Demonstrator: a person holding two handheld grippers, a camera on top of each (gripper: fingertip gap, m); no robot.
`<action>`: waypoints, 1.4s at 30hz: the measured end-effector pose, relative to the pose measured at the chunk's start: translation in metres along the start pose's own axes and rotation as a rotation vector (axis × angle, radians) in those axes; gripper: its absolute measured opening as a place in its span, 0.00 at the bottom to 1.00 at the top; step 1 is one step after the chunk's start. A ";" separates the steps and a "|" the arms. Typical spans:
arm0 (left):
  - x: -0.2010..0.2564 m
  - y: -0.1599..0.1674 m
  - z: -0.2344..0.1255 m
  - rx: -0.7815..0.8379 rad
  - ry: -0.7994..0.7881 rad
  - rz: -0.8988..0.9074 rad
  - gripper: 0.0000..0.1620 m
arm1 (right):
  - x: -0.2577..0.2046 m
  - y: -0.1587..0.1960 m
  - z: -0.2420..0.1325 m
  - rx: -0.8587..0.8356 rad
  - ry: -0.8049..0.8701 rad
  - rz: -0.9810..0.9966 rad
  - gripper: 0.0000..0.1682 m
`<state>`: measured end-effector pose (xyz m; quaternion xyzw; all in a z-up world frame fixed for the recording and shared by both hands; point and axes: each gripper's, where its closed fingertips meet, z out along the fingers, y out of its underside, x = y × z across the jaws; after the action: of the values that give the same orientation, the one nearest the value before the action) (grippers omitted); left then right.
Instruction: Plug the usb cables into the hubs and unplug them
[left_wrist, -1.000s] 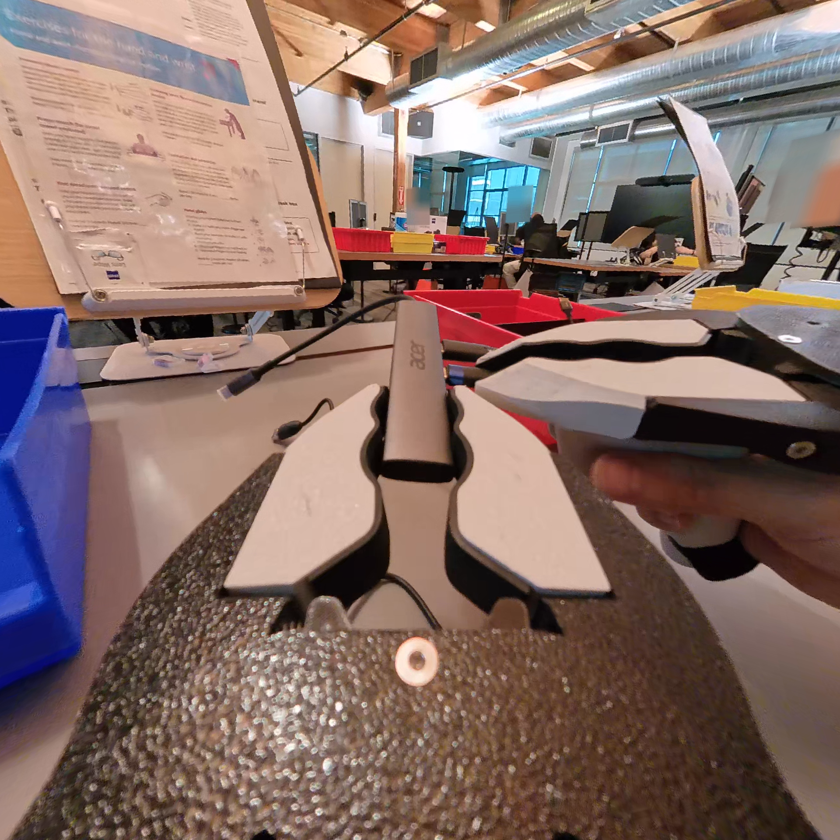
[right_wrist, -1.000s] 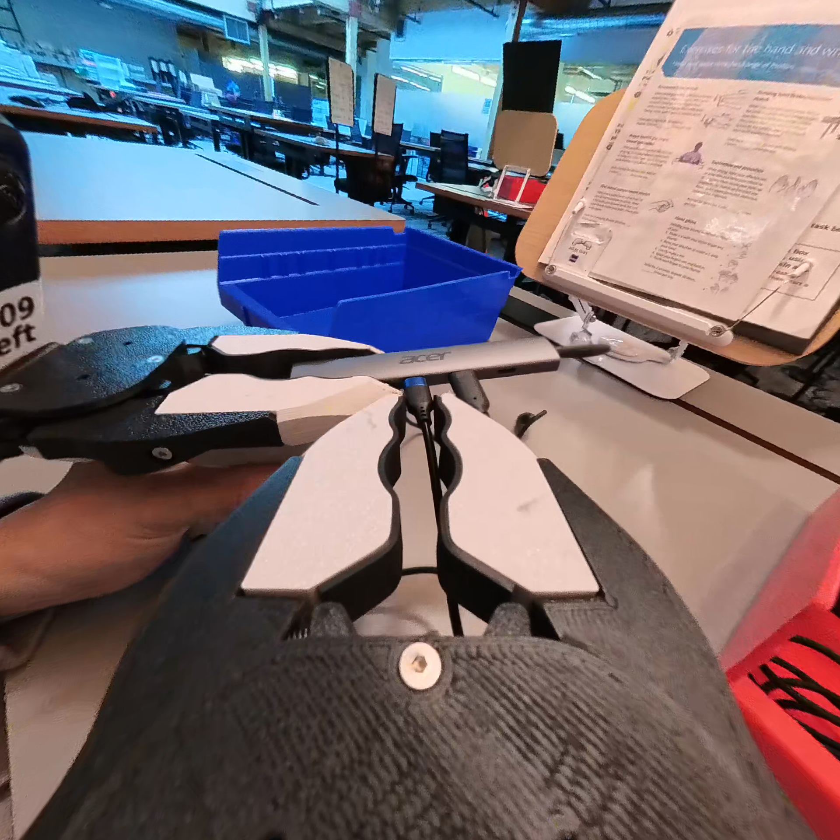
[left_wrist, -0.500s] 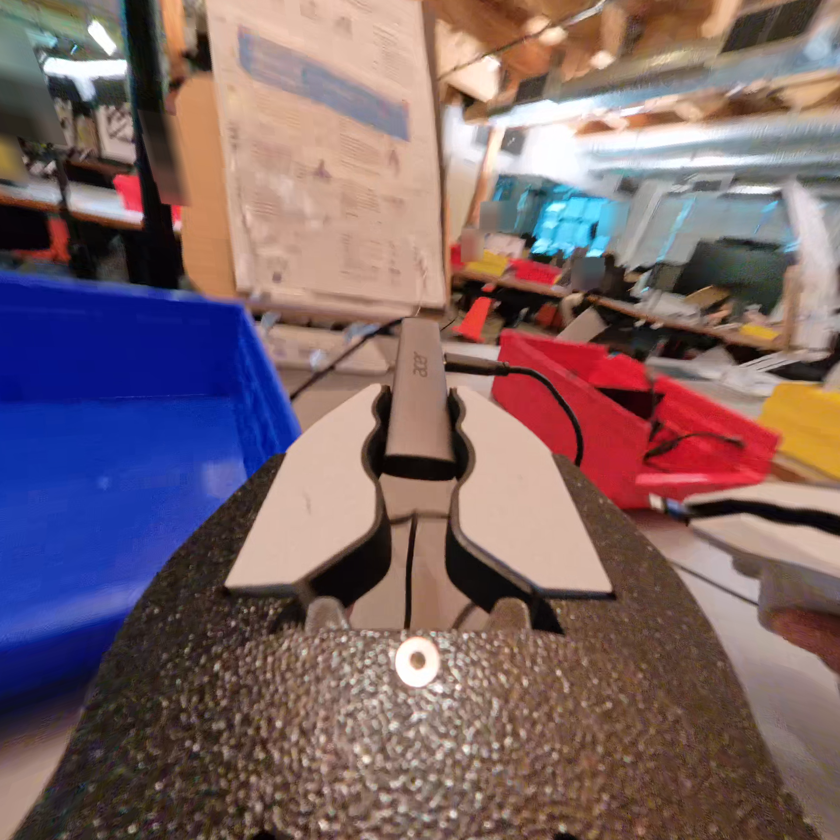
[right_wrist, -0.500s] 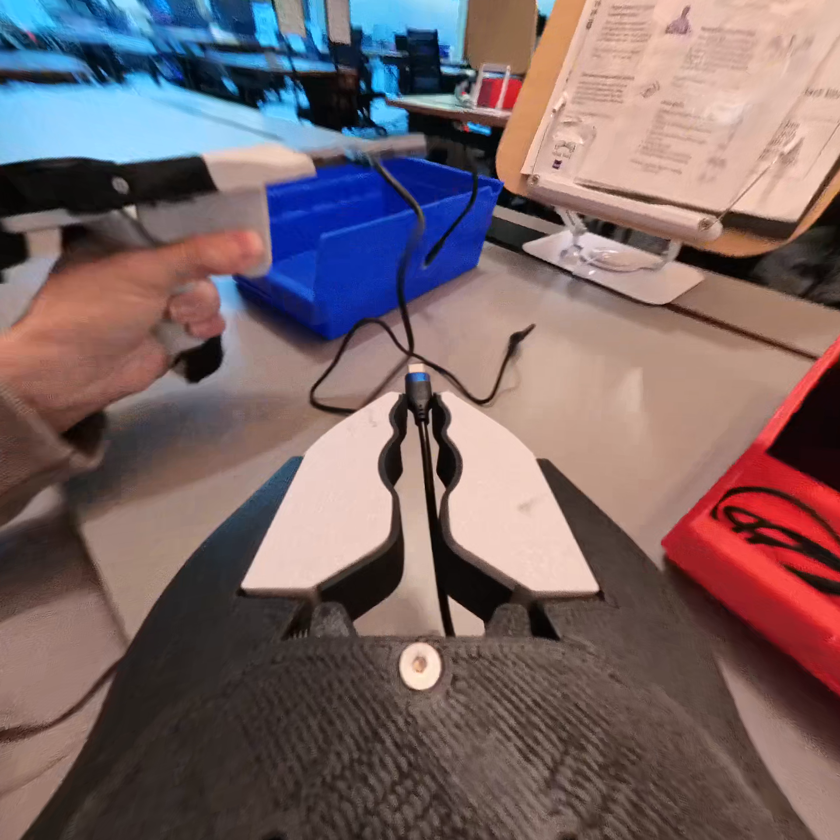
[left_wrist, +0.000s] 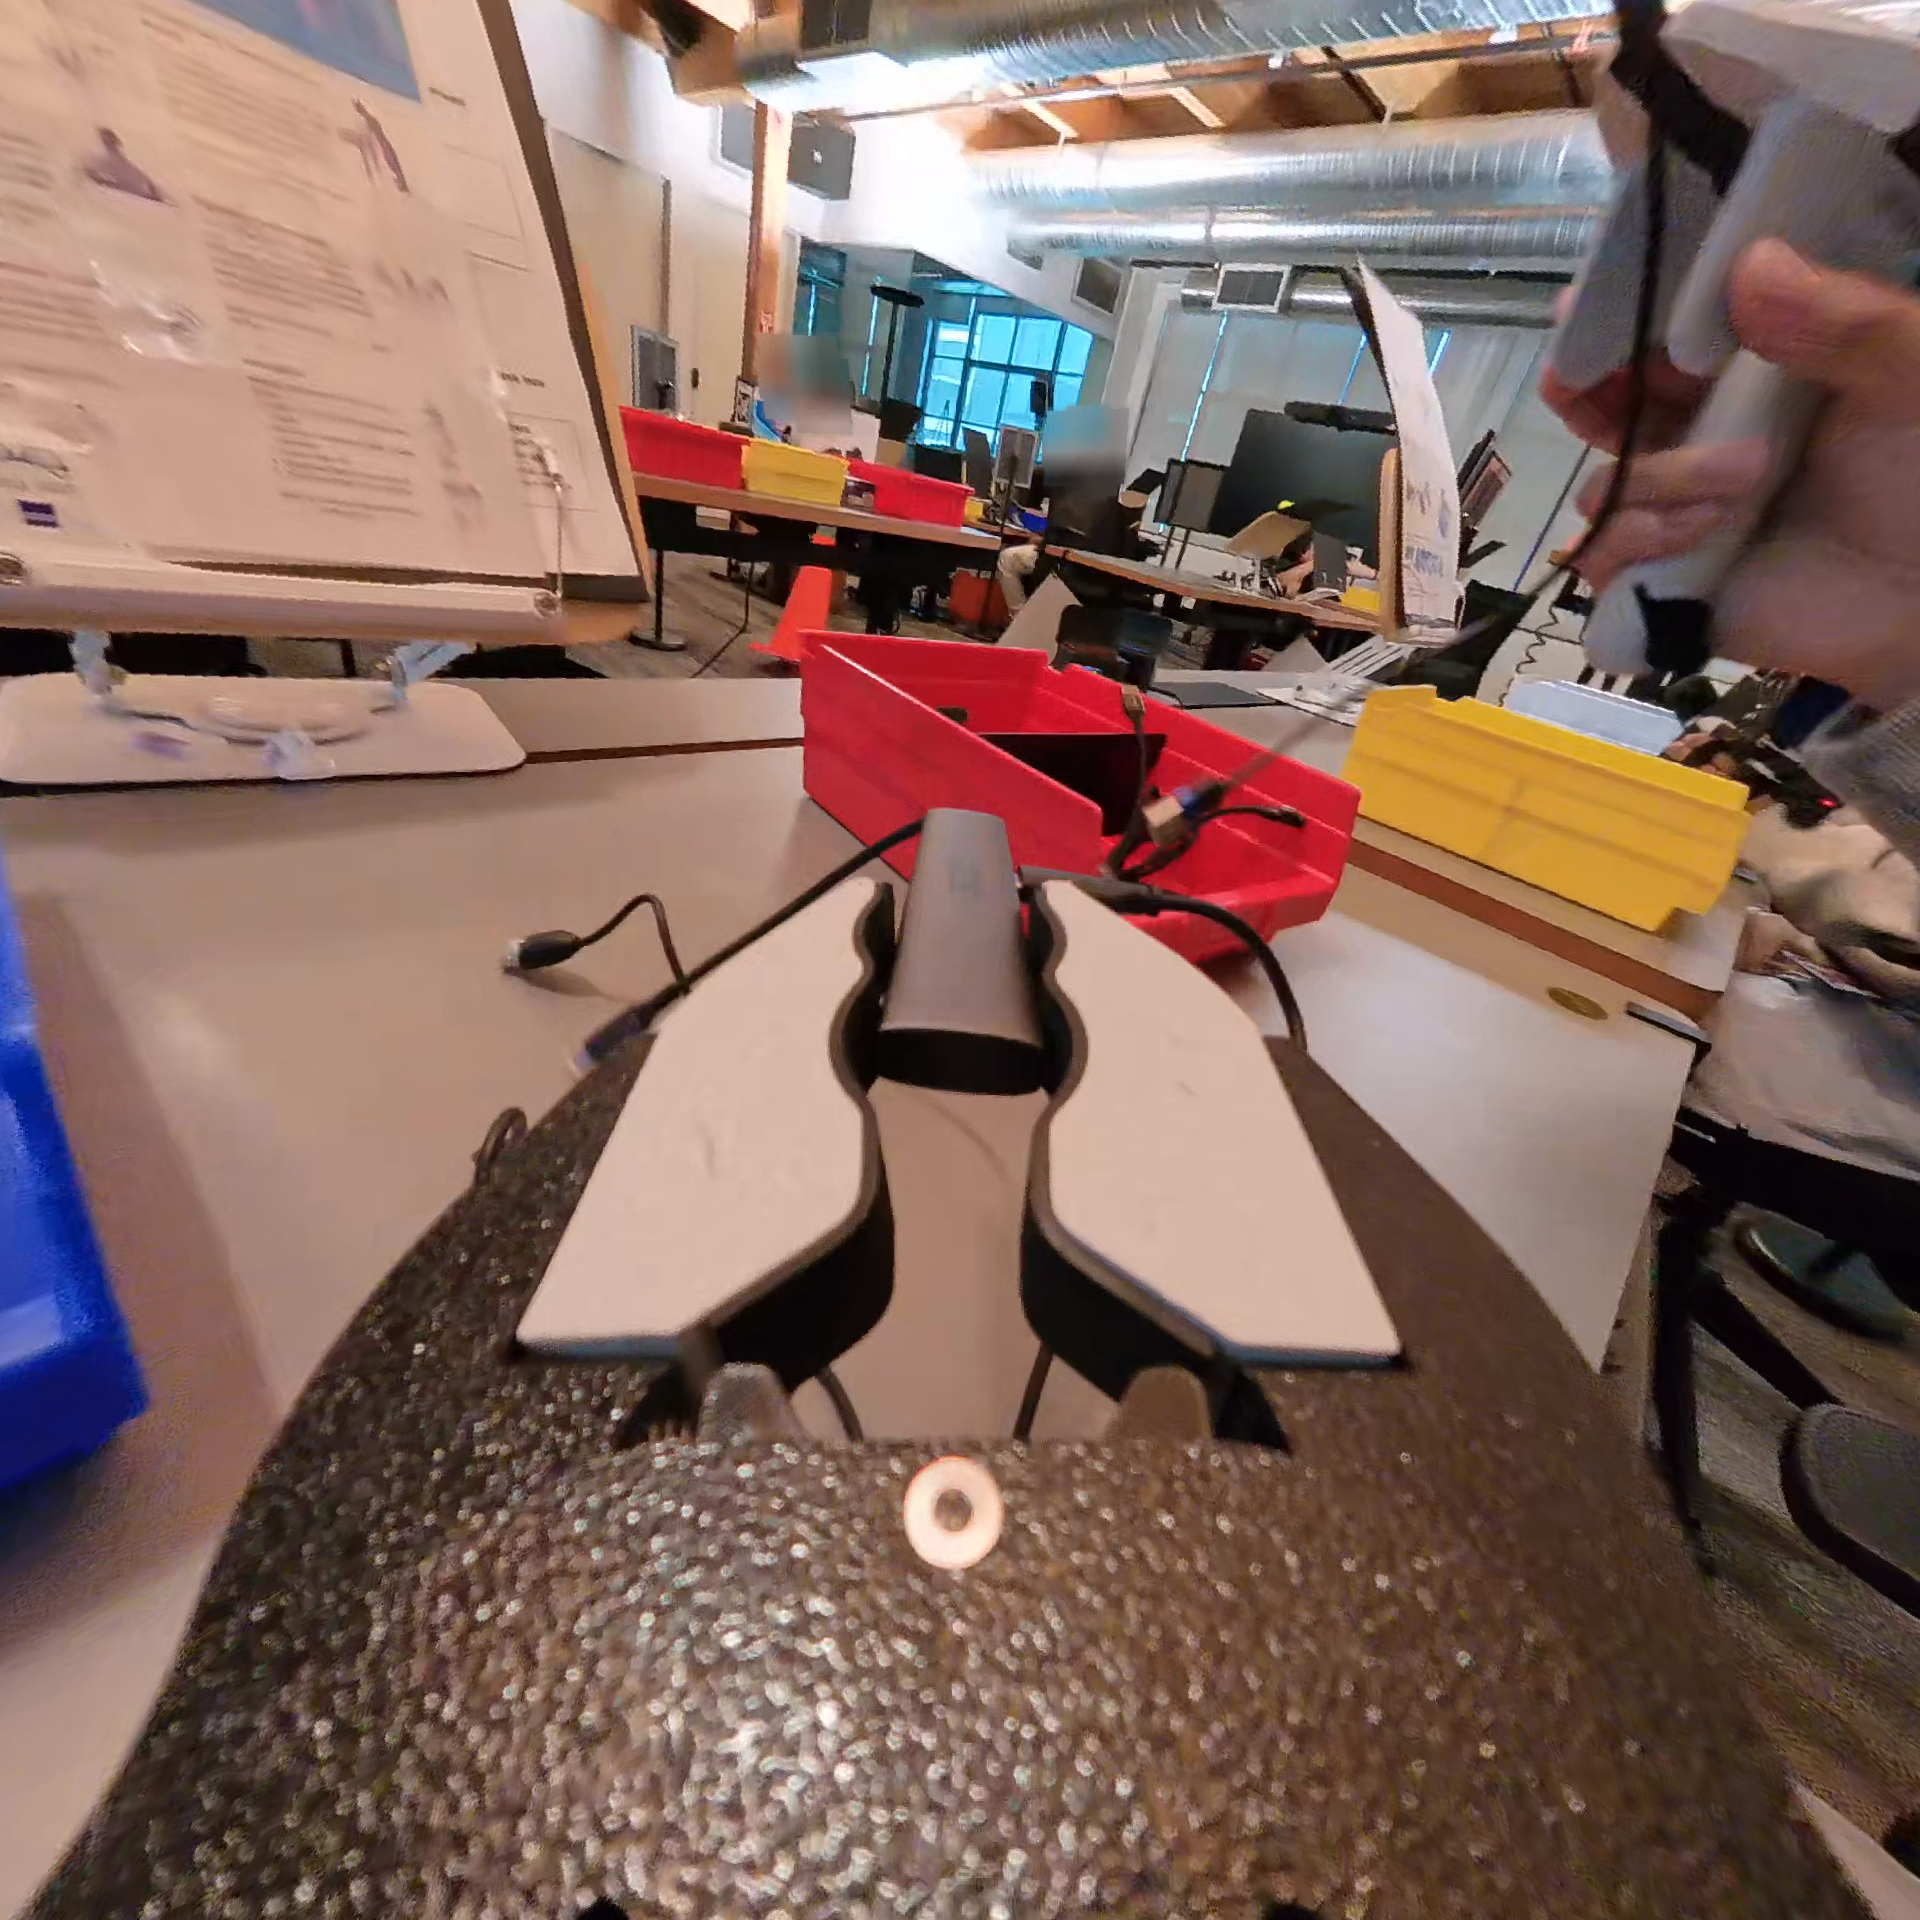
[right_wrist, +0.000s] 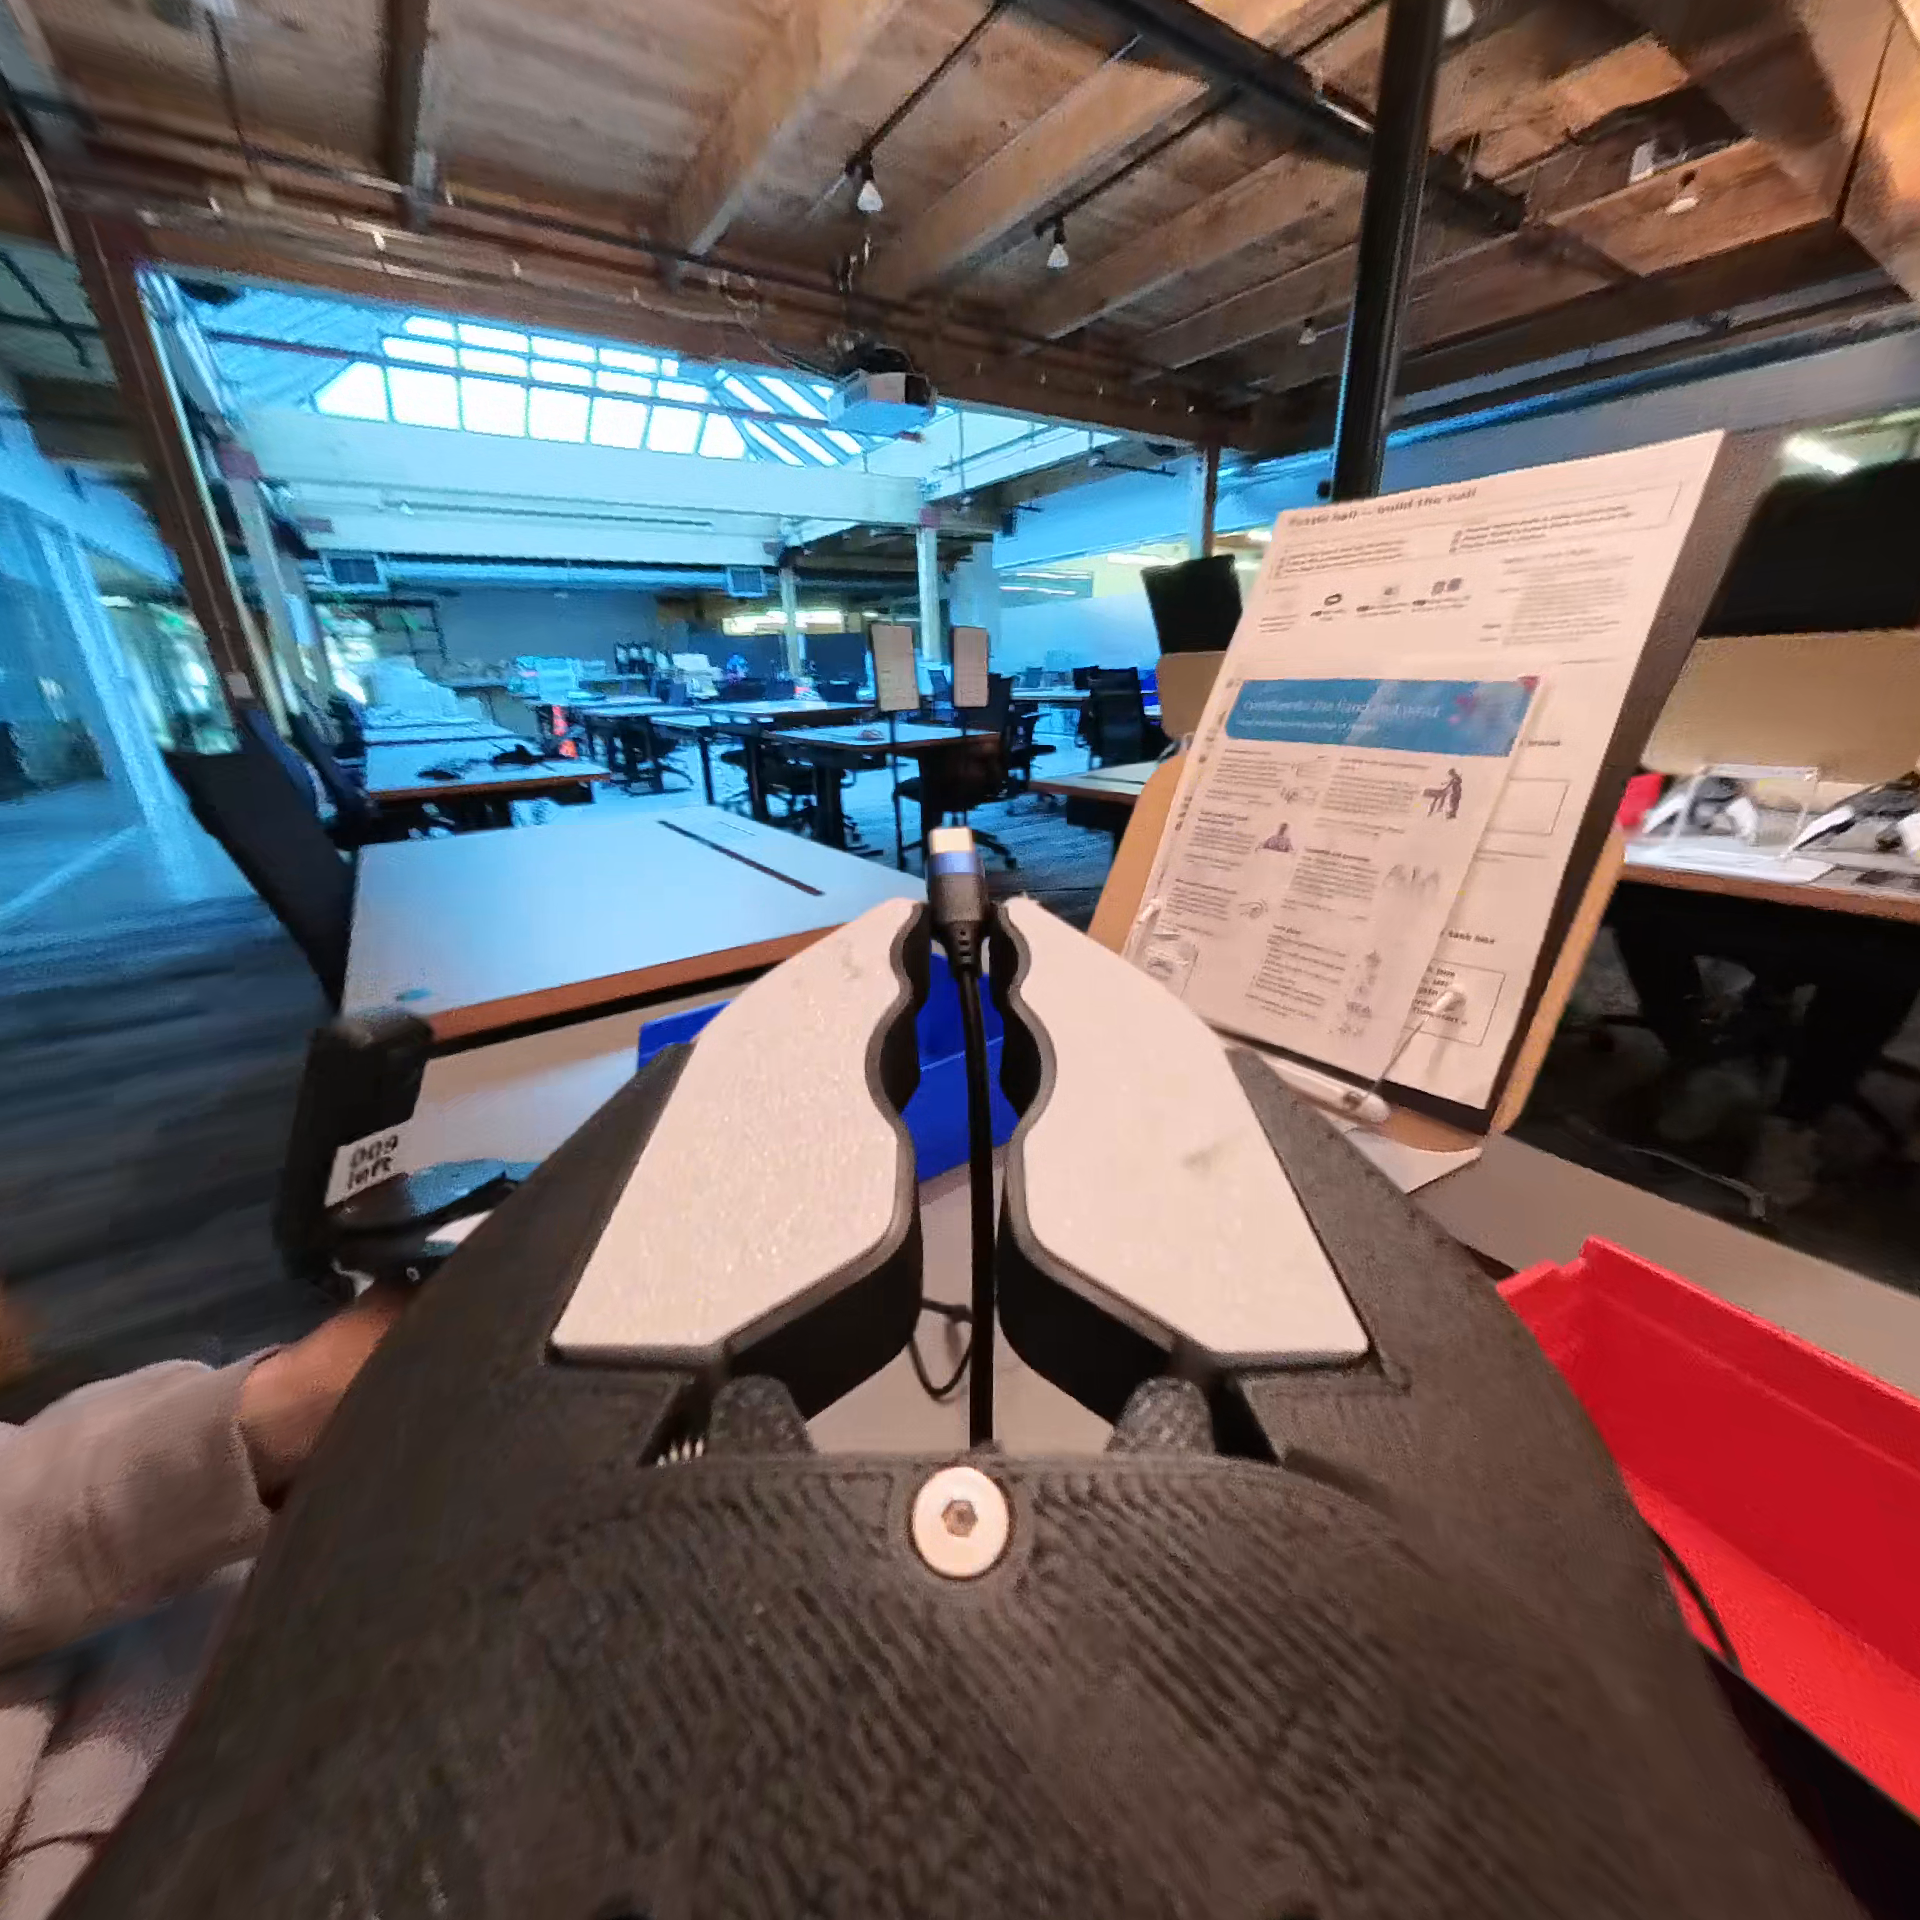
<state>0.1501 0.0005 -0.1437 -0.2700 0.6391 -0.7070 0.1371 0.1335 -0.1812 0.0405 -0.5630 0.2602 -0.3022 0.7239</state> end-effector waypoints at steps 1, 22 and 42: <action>0.002 0.001 0.001 -0.006 0.006 0.010 0.15 | 0.013 0.000 -0.001 -0.006 -0.007 0.031 0.07; -0.009 0.012 0.002 -0.009 0.010 -0.002 0.15 | 0.179 0.223 -0.063 -0.946 0.529 -0.223 0.12; -0.004 0.008 -0.001 0.101 -0.073 0.160 0.15 | -0.086 0.209 0.038 -0.392 0.071 -0.103 0.29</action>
<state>0.1513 0.0021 -0.1520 -0.2363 0.6167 -0.7149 0.2298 0.1326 -0.0552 -0.1509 -0.6945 0.3102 -0.3019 0.5747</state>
